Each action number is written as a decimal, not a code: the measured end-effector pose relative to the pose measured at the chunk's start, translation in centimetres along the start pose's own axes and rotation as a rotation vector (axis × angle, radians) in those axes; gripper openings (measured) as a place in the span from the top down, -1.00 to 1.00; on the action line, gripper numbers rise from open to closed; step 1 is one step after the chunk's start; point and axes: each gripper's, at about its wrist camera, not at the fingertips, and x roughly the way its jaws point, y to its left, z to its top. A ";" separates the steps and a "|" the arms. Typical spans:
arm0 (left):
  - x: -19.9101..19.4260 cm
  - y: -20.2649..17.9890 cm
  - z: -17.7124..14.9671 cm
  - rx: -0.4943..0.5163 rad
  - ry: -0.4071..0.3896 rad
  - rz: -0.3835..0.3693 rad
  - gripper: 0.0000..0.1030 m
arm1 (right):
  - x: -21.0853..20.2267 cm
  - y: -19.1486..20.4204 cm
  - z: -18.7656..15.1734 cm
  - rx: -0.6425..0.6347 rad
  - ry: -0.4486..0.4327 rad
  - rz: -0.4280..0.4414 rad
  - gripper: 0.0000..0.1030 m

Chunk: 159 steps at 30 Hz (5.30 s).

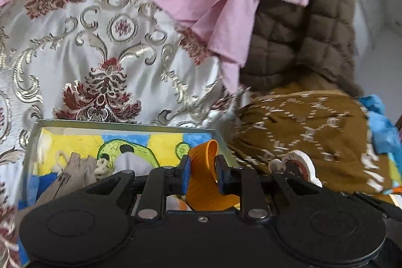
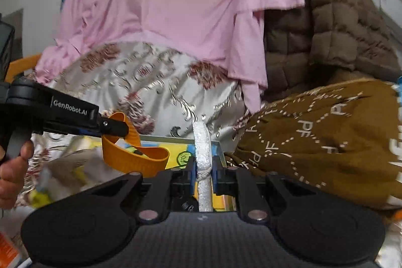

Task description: Organize soft objects

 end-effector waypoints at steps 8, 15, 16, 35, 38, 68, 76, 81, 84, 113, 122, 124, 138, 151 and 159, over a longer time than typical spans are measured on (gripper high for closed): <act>5.7 0.7 0.5 0.049 0.090 0.097 0.56 | 7.8 -1.5 0.7 0.057 0.123 0.007 0.74; 7.4 1.9 0.1 0.010 0.146 0.120 0.52 | 11.7 -1.1 0.5 0.016 0.229 -0.001 0.73; 7.5 2.0 -0.1 0.010 0.148 0.123 0.50 | 11.9 -0.9 0.4 0.013 0.238 0.003 0.73; 4.2 2.2 -1.5 0.005 0.087 0.137 -0.11 | 10.3 0.0 -0.1 0.046 0.209 -0.029 -0.28; 2.7 2.2 -1.5 0.008 0.048 0.141 -0.34 | 9.0 -0.2 0.1 0.052 0.181 -0.049 -0.46; -19.4 -2.6 -5.7 0.087 -0.295 0.212 -0.99 | -11.8 1.7 3.6 0.107 -0.097 -0.069 -1.00; -26.0 -3.6 -9.7 0.102 -0.317 0.234 -0.99 | -18.5 3.7 2.0 0.112 -0.132 -0.042 -1.00; -29.0 -3.5 -12.5 0.091 -0.294 0.240 -0.99 | -22.4 4.8 -0.4 0.115 -0.137 -0.024 -1.00; -30.5 -3.5 -14.4 0.093 -0.292 0.247 -0.99 | -24.7 5.4 -1.9 0.092 -0.143 -0.028 -1.00; -38.6 -1.2 -30.0 0.132 -0.182 0.407 -0.99 | -33.8 9.1 -16.1 0.259 -0.093 -0.026 -1.00; -38.2 -1.4 -31.6 0.165 -0.140 0.419 -0.99 | -34.1 10.1 -18.0 0.223 -0.063 -0.029 -1.00; -38.1 -1.4 -31.9 0.167 -0.129 0.423 -0.99 | -34.2 10.2 -18.3 0.225 -0.059 -0.027 -1.00; -38.3 -1.5 -32.9 0.164 -0.110 0.453 -0.99 | -34.0 10.7 -20.4 0.211 -0.006 -0.017 -1.00; -38.1 -1.4 -33.3 0.173 -0.096 0.470 -0.99 | -33.5 11.1 -20.8 0.181 0.015 -0.016 -1.00; -37.8 -1.3 -33.5 0.182 -0.084 0.483 -0.99 | -33.4 10.9 -21.0 0.184 0.026 -0.014 -1.00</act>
